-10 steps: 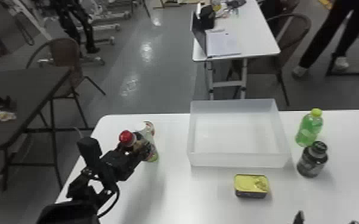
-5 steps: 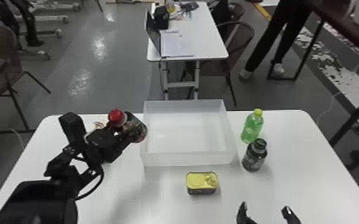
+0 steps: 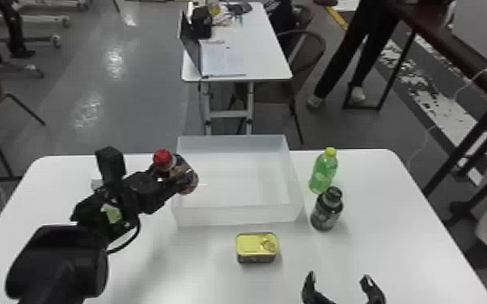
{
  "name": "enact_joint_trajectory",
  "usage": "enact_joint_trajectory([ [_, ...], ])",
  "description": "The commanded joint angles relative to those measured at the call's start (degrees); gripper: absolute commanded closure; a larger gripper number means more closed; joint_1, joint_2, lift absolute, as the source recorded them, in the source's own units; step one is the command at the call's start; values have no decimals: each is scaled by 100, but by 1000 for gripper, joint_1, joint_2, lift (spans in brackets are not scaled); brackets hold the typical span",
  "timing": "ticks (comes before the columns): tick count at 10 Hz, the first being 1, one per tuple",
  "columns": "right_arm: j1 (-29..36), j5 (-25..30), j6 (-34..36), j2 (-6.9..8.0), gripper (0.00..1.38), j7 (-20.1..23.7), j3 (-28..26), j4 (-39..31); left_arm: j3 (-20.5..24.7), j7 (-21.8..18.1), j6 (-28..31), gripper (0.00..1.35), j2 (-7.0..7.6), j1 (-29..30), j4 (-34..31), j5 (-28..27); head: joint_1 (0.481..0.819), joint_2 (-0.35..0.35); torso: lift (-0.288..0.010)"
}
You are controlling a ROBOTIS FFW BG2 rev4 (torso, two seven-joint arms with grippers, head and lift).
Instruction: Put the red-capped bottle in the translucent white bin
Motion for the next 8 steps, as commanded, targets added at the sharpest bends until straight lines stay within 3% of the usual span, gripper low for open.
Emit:
enact_joint_trajectory([
  [1, -13, -12, 0, -2, 125, 3, 0, 7, -125, -37, -174, 825, -56, -410, 668, -36, 695, -52, -17],
  [3, -5, -29, 0, 7, 125, 12, 0, 25, -239, -54, -130, 822, -144, -612, 1063, -89, 695, -60, -17],
  [6, -5, -56, 0, 7, 125, 20, 0, 43, -142, -1, -95, 174, -293, -559, 1072, -212, 695, -78, -17],
  [7, -5, -65, 0, -2, 125, 29, 0, 43, -142, -1, -113, 99, -293, -559, 1072, -194, 695, -82, -17],
  [8, -5, -65, 0, -2, 125, 29, 0, 43, -142, -1, -209, 113, -267, -533, 1055, -115, 695, -83, -17],
])
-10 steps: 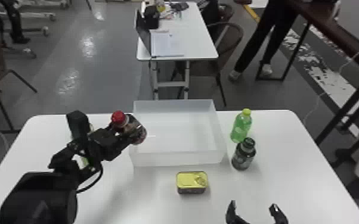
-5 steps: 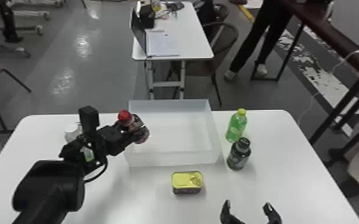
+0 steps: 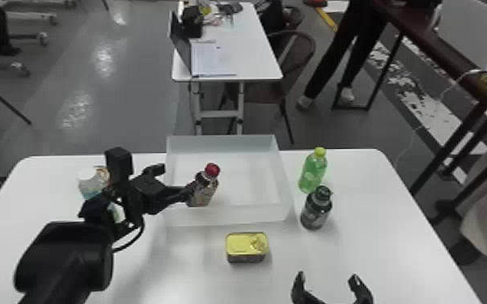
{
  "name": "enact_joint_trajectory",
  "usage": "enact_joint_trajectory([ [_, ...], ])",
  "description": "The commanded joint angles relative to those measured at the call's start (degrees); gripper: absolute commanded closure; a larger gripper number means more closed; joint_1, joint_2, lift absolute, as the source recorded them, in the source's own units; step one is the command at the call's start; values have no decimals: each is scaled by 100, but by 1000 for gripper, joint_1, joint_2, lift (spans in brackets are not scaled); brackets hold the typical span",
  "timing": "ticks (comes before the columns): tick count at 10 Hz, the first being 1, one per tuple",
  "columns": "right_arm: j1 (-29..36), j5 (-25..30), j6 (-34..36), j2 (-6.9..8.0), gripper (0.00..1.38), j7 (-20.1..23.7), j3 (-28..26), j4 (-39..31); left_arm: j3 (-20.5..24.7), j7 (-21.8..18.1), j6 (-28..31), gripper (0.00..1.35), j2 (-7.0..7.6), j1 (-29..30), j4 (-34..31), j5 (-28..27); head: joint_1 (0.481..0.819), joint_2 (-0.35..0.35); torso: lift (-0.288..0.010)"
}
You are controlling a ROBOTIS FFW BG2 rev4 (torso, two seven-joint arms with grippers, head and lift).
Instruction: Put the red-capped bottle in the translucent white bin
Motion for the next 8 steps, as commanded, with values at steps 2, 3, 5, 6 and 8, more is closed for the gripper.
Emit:
enact_joint_trajectory([
  [2, 0, -1, 0, 6, 125, 5, 0, 1, 35, 4, -44, 113, 121, 364, -542, 351, 695, -80, -17],
  [3, -9, -1, 18, 6, 125, 5, 0, 1, 316, 162, 263, 113, 183, 935, -1491, 315, 695, -76, -17],
  [5, -9, 7, 35, 32, 125, 23, 0, -8, 896, 478, 588, 113, 227, 2201, -3170, 315, 695, -40, -17],
  [6, -9, 16, 35, 32, 125, 14, 0, -17, 1099, 593, 668, 113, 235, 2684, -3733, 289, 695, -27, -17],
  [8, 9, 25, 35, 23, 125, 14, -9, -52, 1353, 944, 562, 113, 218, 3484, -4453, 315, 695, 30, -17],
])
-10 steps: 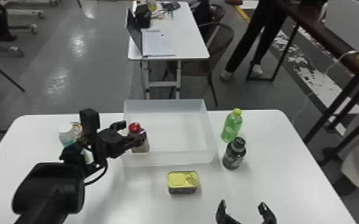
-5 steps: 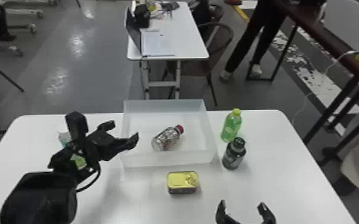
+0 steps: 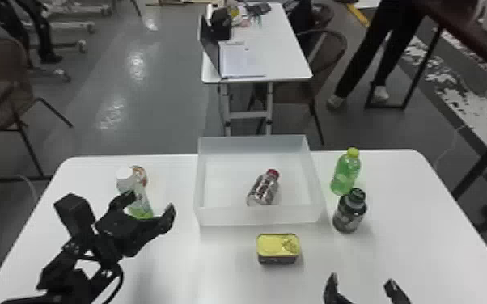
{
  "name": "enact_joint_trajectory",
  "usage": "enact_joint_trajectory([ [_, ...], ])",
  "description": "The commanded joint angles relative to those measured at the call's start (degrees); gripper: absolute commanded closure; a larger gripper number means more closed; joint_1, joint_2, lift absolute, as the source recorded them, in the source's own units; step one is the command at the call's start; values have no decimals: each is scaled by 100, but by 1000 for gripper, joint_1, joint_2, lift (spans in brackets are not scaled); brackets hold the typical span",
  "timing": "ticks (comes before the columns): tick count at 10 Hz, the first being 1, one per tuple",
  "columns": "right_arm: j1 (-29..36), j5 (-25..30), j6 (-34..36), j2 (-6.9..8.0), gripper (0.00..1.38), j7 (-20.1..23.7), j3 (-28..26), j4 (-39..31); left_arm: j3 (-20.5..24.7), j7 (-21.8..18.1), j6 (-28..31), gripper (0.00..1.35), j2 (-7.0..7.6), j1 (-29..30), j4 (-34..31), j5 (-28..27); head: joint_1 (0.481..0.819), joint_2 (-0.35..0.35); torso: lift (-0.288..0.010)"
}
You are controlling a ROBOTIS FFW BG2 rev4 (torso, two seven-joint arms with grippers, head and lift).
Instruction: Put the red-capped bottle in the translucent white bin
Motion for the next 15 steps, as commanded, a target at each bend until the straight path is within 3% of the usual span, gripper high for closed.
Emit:
enact_joint_trajectory([
  [1, 26, -6, -9, -2, 125, -1, -5, -23, 257, 260, -231, 113, -117, 703, -525, 10, 695, 52, -17],
  [4, 123, -24, -62, -46, 127, -1, -40, -76, 547, 787, -776, 113, -548, 1740, -920, -96, 695, 119, -17],
  [7, 210, -24, -176, -55, 125, -18, -67, -102, 599, 884, -917, 113, -803, 2223, -1131, -315, 695, 138, -17],
  [10, 263, 3, -220, -46, 127, -97, -67, -120, 511, 1033, -1014, 113, -803, 2381, -1210, -351, 695, 139, -17],
  [12, 263, 82, -211, -55, 125, -133, -67, -146, 450, 1042, -908, 113, -688, 2364, -1210, -333, 695, 133, -17],
  [15, 263, 214, -211, -37, 125, -194, -67, -173, 441, 1042, -847, 113, -627, 2381, -1210, -289, 695, 127, -17],
])
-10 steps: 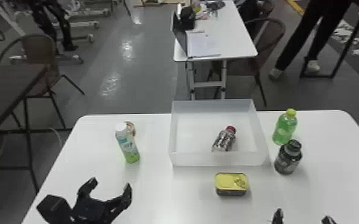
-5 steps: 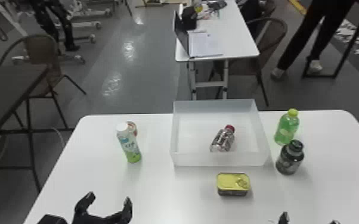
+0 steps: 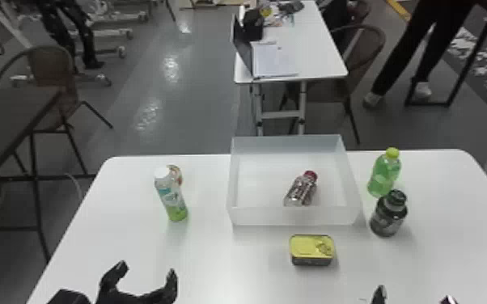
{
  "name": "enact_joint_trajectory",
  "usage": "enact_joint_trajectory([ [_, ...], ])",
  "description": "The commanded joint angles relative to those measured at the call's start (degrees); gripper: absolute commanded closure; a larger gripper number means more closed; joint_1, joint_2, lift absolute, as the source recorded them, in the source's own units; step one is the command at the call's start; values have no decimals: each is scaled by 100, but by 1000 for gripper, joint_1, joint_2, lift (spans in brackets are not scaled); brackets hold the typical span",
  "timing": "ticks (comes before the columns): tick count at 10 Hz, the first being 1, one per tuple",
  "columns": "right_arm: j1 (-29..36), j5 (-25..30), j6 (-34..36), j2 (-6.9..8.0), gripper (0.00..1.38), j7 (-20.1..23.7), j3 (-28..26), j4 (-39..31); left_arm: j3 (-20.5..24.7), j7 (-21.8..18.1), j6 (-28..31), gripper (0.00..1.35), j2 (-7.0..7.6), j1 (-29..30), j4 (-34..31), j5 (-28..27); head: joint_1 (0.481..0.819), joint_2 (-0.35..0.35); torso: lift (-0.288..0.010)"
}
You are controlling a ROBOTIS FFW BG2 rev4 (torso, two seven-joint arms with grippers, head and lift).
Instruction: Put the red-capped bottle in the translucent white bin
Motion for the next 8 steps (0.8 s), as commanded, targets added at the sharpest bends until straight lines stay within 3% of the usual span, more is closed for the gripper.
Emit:
enact_joint_trajectory([
  [1, 0, 79, 0, 4, 125, -16, 0, -25, 0, -1, 34, 113, 22, 10, 0, 6, 695, 128, -17],
  [8, -35, 88, 0, 4, 125, -25, 0, -7, -35, -9, 140, 113, 101, -8, 0, 41, 695, 127, -17],
])
